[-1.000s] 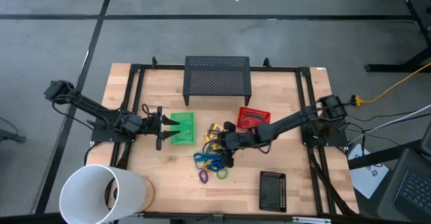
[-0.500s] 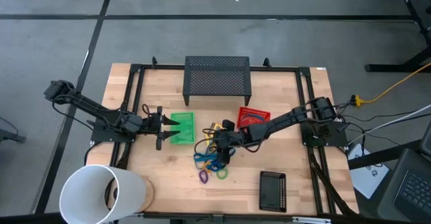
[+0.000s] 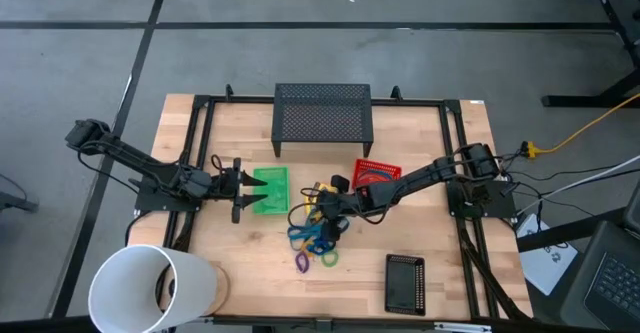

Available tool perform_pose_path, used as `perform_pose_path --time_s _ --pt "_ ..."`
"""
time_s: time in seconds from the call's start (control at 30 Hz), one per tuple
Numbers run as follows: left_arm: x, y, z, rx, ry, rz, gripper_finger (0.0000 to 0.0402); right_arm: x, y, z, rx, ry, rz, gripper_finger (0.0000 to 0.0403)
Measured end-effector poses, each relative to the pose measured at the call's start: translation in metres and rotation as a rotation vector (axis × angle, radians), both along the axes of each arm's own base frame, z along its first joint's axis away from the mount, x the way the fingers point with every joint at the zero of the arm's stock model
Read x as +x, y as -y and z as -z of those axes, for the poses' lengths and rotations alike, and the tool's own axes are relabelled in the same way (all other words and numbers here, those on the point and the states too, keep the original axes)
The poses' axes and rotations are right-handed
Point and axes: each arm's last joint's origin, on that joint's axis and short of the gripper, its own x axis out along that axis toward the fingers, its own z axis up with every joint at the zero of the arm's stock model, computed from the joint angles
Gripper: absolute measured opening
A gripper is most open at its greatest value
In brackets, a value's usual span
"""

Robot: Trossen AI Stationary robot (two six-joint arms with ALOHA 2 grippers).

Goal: Pick & Place Office Desk Supplies
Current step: Put the blue rubber band into the red bin

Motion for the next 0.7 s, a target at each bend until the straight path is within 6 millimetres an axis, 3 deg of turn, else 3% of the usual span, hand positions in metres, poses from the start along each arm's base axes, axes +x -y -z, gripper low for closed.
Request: perform_pose_path --time_s 0.17,0.37,0.7 --pt "0.0 0.0 0.0 0.0 0.0 0.0 0.0169 0.001 0.001 -0.008 -0.023 0.041 0.011 0.0005" --pt "0.0 0.0 0.0 0.0 0.0 0.0 0.0169 -0.006 -0.002 -0.041 -0.081 0.132 0.022 0.0003" --pt "0.0 0.0 0.0 -0.006 0.001 -0.001 0.0169 -0.044 -0.02 -0.098 -0.294 0.208 0.14 0.0001"
